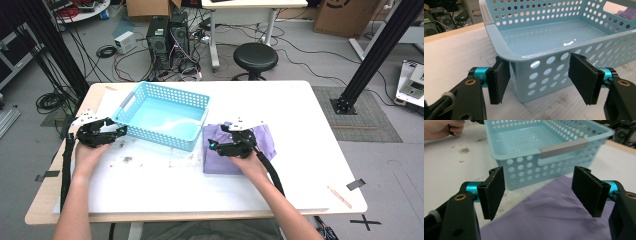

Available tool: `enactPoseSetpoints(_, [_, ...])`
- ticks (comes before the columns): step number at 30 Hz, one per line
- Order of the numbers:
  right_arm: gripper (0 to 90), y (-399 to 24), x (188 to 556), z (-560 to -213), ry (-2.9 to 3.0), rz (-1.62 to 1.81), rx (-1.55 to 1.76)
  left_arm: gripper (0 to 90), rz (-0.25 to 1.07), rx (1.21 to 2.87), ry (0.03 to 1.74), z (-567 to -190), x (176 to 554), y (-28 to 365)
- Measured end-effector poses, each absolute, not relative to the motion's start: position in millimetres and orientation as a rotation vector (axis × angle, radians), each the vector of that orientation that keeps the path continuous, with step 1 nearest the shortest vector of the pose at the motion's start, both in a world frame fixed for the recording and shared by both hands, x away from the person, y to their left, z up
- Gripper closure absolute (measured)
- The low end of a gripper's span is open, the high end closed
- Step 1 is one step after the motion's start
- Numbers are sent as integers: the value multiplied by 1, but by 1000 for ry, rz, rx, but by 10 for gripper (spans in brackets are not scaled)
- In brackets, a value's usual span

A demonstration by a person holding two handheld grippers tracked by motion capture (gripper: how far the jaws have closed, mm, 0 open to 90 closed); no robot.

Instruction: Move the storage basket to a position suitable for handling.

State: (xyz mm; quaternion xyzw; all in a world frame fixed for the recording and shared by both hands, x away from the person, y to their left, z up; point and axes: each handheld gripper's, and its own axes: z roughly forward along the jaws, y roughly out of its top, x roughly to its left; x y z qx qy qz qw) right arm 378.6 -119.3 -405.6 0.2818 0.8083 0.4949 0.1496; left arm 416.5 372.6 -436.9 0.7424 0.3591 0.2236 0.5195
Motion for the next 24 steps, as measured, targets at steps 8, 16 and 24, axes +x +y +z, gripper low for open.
enactPoseSetpoints(8, [274,-76,384,-419,2413,1332,808,316,529,1780,853,-438,417,373])
enactPoseSetpoints(16, [285,-50,391,-423,2419,1285,876,278,506,1775,868,-438,420,371])
enactPoseSetpoints(24, [365,-51,394,-423,2397,1263,901,293,521,1797,865,-435,422,365])
